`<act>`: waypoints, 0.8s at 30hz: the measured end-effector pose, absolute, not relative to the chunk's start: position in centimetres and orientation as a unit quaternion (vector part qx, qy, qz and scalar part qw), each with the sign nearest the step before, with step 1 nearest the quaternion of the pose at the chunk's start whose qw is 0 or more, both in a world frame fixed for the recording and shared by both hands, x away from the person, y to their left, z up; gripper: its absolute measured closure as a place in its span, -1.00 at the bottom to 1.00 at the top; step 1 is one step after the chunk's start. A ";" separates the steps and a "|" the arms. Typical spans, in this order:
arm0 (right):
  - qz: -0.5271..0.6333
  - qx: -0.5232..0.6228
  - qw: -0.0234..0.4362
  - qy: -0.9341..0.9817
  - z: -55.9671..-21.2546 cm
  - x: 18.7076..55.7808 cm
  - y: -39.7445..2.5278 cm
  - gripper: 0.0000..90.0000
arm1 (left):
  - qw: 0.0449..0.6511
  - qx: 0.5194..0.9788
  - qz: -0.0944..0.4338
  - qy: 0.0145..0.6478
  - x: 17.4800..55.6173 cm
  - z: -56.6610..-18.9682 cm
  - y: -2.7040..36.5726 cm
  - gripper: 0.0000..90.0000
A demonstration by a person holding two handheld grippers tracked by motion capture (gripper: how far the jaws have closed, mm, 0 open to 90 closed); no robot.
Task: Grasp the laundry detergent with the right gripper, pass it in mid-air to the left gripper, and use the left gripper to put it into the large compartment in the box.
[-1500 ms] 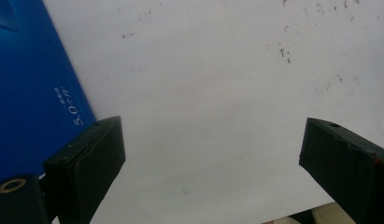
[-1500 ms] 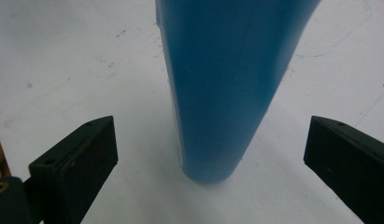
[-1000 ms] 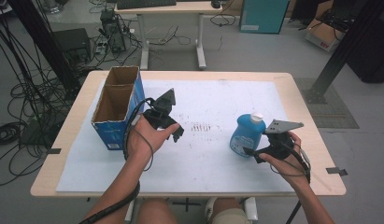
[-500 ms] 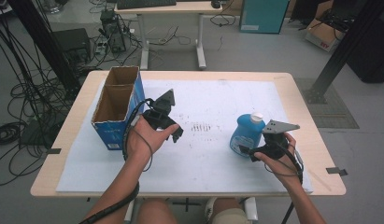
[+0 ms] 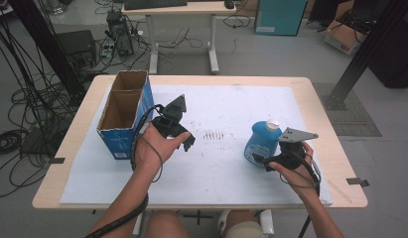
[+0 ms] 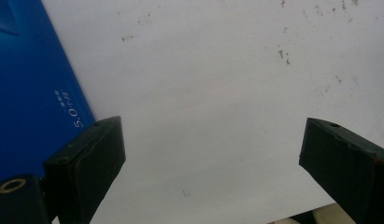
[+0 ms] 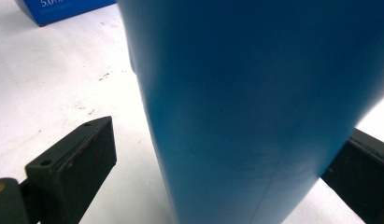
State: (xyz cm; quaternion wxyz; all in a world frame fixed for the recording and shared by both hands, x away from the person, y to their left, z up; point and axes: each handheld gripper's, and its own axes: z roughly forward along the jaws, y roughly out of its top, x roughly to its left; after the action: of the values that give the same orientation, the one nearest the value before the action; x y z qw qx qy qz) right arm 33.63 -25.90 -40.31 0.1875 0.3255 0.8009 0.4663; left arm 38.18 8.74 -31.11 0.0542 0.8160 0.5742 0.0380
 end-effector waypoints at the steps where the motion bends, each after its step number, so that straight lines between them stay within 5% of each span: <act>1: 0.467 0.327 0.187 0.800 -40.3 33.6 -25.9 -0.96 | 0.054 0.816 0.038 0.574 38.2 -31.1 8.7 -0.84; 24: 0.474 0.322 0.194 0.796 -40.5 33.5 -25.9 -0.96 | 0.054 0.816 0.039 0.574 38.1 -31.0 8.6 -0.84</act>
State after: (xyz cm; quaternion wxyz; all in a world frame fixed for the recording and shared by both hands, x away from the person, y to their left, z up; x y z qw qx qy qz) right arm 33.54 -25.92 -40.46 0.1939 0.3225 0.7963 0.4736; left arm 38.10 8.58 -31.02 0.0543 0.8158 0.5744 0.0389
